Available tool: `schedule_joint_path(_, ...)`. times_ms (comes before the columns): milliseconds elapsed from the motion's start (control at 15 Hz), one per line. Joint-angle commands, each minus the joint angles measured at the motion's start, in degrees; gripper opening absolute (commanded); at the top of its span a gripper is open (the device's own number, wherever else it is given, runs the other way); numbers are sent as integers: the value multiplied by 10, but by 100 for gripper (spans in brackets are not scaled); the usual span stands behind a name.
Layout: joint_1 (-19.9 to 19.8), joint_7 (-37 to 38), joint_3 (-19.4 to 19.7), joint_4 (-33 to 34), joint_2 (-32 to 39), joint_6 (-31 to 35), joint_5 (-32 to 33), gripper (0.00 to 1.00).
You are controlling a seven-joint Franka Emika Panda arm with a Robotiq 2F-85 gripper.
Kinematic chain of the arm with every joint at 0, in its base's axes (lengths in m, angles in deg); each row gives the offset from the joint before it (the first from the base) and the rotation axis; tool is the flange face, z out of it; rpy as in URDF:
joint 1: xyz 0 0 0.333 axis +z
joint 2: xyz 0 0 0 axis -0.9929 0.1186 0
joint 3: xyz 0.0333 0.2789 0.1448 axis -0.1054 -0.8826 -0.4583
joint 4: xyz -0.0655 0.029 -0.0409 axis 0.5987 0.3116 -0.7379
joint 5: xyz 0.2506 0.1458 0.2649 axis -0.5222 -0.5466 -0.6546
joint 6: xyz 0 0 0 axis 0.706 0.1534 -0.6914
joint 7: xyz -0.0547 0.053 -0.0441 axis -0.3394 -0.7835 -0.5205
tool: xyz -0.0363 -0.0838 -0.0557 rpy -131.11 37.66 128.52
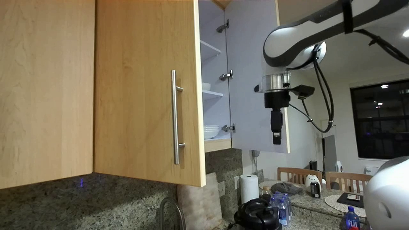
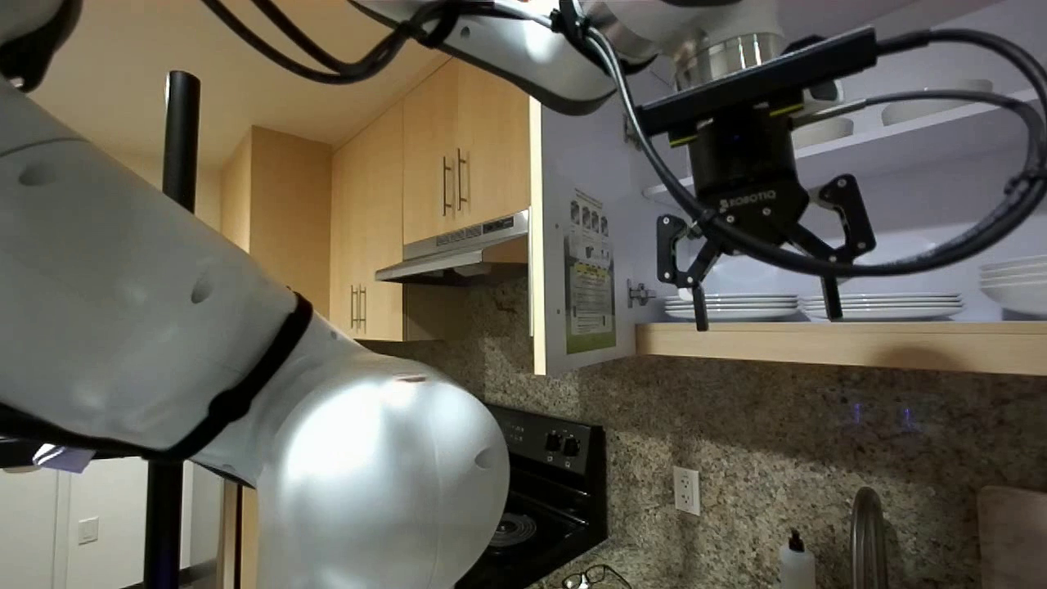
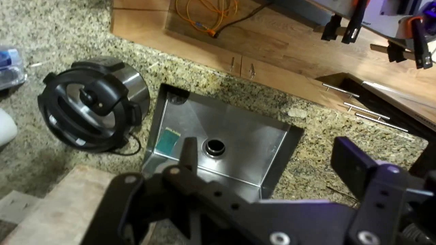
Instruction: Close the left door on the open upper cabinet
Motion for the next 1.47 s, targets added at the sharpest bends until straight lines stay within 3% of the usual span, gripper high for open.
schedule_joint_path(0,39,-22,-14,26,-40,-22,11,100)
schedule_joint_path(467,102,-29,-45,57,-88,-30,16,100)
schedule_joint_path(733,131,-28,-91,56,-125,-31,28,100)
schedule_joint_path(1200,191,-44,-139,33,-176,33,101,100)
schedule_joint_path(1400,216,-39,-147,28,-188,59,98,100)
